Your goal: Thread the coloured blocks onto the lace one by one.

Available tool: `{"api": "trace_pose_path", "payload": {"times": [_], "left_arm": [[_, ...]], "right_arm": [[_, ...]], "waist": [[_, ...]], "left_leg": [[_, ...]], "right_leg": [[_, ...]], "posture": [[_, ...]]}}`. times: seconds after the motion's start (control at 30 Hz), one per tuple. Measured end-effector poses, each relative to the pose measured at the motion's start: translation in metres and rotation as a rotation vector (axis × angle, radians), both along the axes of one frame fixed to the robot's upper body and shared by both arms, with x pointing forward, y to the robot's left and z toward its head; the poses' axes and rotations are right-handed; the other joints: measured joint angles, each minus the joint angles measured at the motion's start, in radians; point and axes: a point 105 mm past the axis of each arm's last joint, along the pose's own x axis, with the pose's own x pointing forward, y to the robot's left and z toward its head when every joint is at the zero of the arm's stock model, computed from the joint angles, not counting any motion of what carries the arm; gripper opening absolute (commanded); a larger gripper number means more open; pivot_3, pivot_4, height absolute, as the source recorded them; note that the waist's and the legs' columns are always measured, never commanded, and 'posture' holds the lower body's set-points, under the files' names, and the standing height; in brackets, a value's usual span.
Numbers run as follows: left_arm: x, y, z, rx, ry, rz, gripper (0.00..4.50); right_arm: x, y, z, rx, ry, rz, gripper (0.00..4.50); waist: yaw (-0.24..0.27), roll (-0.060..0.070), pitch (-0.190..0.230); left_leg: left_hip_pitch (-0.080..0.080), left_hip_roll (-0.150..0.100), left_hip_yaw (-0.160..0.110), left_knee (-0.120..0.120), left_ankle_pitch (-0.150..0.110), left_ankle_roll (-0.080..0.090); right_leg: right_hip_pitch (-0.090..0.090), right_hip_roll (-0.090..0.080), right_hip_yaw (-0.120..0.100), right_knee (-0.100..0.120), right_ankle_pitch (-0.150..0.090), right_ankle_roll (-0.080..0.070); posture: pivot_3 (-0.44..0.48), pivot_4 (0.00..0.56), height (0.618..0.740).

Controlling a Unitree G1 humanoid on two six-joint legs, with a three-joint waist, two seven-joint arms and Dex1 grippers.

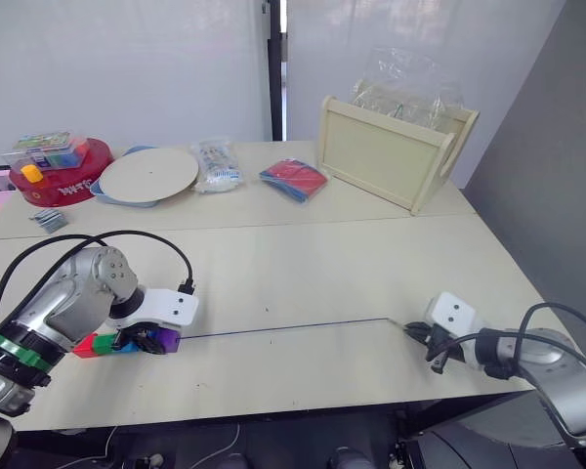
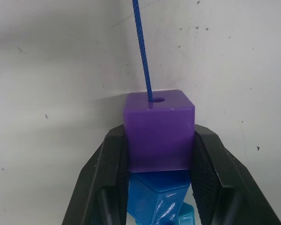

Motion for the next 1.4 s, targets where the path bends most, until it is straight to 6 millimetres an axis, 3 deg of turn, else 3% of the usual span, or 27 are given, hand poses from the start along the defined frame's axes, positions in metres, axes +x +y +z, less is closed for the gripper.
{"api": "trace_pose_path", "payload": {"times": [0.2, 0.47, 0.63, 0.7, 0.87, 0.93, 1.0, 1.1, 1.23, 1.4], "left_arm": [[-0.003, 0.002, -0.001, -0.003, -0.014, 0.021, 1.22], [-0.002, 0.000, -0.006, -0.015, -0.039, 0.071, 1.22], [0.000, -0.002, -0.007, -0.033, -0.061, 0.067, 1.22], [0.000, -0.002, -0.007, -0.036, -0.069, 0.058, 2.28], [0.003, 0.001, -0.003, -0.056, -0.107, 0.061, 3.89], [0.002, 0.002, 0.000, -0.072, -0.112, 0.069, 4.46], [0.002, 0.005, 0.009, -0.099, -0.133, 0.093, 4.46], [0.002, 0.010, 0.043, -0.155, -0.234, 0.138, 4.46], [-0.013, 0.012, 0.083, -0.400, -0.379, 0.269, 4.46], [-0.036, 0.018, 0.081, -0.768, -0.469, 0.484, 4.46]], "right_arm": [[-0.001, 0.014, -0.004, -0.007, 0.008, 0.038, 0.00], [0.021, 0.030, -0.012, -0.044, -0.027, 0.000, 0.00], [0.032, 0.028, -0.012, -0.043, -0.055, -0.037, 1.69], [0.034, 0.025, -0.011, -0.047, -0.063, -0.044, 2.35], [0.038, 0.018, -0.007, -0.057, -0.075, -0.060, 4.04], [0.039, 0.014, 0.000, -0.052, -0.088, -0.065, 4.50], [0.038, 0.010, 0.006, -0.028, -0.096, -0.077, 4.50], [0.033, 0.007, 0.008, 0.043, -0.082, -0.091, 4.50], [0.024, 0.002, 0.016, 0.232, -0.077, -0.124, 4.50], [0.013, -0.023, 0.024, 0.304, -0.109, -0.210, 4.50]], "waist": [[-0.002, 0.001, -0.001], [0.001, -0.004, -0.007], [0.014, -0.005, -0.013], [0.015, -0.005, -0.014], [0.014, -0.006, -0.014], [0.017, -0.007, -0.014], [0.023, -0.010, -0.012], [0.030, -0.012, -0.011], [0.035, -0.006, -0.007], [0.042, -0.005, -0.006]], "left_leg": [[0.000, 0.000, 0.000, 0.000, 0.000, 0.000], [0.014, 0.000, 0.000, -0.003, 0.000, 0.000], [0.014, 0.000, 0.000, -0.002, 0.000, 0.000], [0.014, 0.000, 0.000, -0.003, 0.000, 0.000], [0.012, 0.000, 0.000, -0.003, -0.001, 0.001], [0.009, 0.000, 0.000, -0.003, -0.001, 0.001], [0.006, 0.000, -0.001, -0.002, -0.001, 0.001], [-0.005, 0.000, -0.002, 0.000, -0.001, 0.000], [-0.009, -0.002, 0.000, 0.000, 0.000, 0.000], [-0.009, -0.001, -0.001, 0.002, 0.000, 0.000]], "right_leg": [[0.000, 0.000, 0.000, 0.000, 0.000, 0.000], [0.015, 0.000, -0.001, -0.004, 0.000, 0.000], [0.015, 0.000, -0.001, -0.004, 0.000, 0.000], [0.015, 0.000, -0.001, -0.004, 0.000, 0.000], [0.014, 0.000, -0.001, -0.005, 0.000, 0.000], [0.013, 0.000, -0.002, -0.007, 0.000, 0.000], [0.010, -0.001, -0.002, -0.007, 0.000, 0.000], [0.000, -0.001, -0.003, -0.007, 0.000, 0.000], [-0.004, -0.004, -0.003, -0.006, 0.000, 0.000], [-0.003, -0.003, -0.003, -0.005, 0.000, 0.000]], "posture": [[0.000, 0.150, 0.740], [0.000, 0.150, 0.740], [0.000, 0.150, 0.740], [0.000, 0.150, 0.740], [0.000, 0.150, 0.740], [0.000, 0.150, 0.740], [0.000, 0.150, 0.740], [0.000, 0.150, 0.740], [0.000, 0.150, 0.740], [0.000, 0.150, 0.740]]}}
